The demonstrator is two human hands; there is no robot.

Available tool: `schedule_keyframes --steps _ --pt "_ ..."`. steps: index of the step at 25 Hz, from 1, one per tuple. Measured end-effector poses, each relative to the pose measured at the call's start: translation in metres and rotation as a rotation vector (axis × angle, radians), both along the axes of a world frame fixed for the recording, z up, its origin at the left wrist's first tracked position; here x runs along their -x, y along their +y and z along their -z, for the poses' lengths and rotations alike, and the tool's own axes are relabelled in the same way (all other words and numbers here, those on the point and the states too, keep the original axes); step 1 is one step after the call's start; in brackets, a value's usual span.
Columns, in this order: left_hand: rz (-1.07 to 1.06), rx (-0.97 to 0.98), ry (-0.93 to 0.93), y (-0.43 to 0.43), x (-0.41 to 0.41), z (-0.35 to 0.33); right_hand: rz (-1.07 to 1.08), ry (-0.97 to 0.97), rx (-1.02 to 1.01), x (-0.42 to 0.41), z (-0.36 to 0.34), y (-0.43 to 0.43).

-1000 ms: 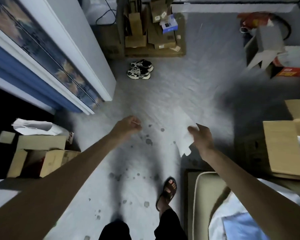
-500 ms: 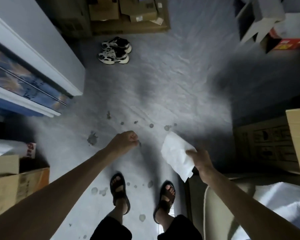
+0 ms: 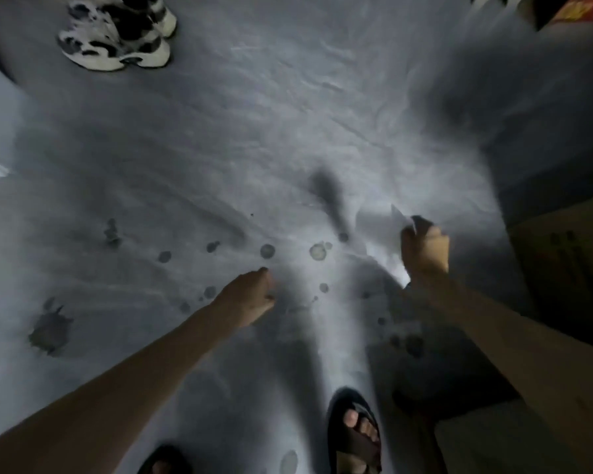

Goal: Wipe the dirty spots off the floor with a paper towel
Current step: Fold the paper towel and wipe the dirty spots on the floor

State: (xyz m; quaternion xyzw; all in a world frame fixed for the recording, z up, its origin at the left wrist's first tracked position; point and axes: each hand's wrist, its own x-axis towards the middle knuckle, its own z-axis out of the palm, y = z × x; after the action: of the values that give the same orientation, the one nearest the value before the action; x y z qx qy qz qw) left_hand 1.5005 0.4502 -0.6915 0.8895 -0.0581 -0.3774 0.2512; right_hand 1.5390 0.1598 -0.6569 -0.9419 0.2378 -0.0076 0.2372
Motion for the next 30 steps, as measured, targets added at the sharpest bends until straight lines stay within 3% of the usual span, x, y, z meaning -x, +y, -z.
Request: schedule_keyframes --steps 1,3,8,12,15,21,25,27,30 --pt "0.054 -0.013 -0.046 -0.006 -0.01 0.024 -0.057 -0.127 0.091 -0.015 0.015 -0.014" --pt "0.172 -0.054 -0.116 -0.018 -0.026 0.069 -0.152 -0.195 0.23 -0.029 0.056 -0.033" --pt "0.438 -0.254 -0.329 -0.048 -0.049 0.16 -0.461 0.1 0.076 0.01 0.206 -0.019" --pt "0.358 -0.147 -0.389 -0.048 -0.034 0.164 -0.16 0.017 -0.069 -0.004 0.224 -0.016" --pt "0.404 -0.092 -0.414 -0.048 -0.015 0.159 -0.279 0.062 0.189 -0.017 0.23 -0.012" --pt "0.451 -0.078 -0.459 -0.037 -0.019 0.17 -0.282 -0.162 0.245 -0.037 0.255 0.008" --pt "0.434 -0.048 -0.522 -0.021 -0.012 0.166 -0.062 -0.03 0.186 -0.037 0.247 0.055" --pt "0.401 -0.078 -0.552 -0.011 -0.008 0.164 -0.265 -0.048 0.148 -0.022 0.248 0.11" --pt "0.445 -0.165 -0.454 -0.008 -0.008 0.167 -0.667 -0.091 0.142 -0.013 0.247 0.14"
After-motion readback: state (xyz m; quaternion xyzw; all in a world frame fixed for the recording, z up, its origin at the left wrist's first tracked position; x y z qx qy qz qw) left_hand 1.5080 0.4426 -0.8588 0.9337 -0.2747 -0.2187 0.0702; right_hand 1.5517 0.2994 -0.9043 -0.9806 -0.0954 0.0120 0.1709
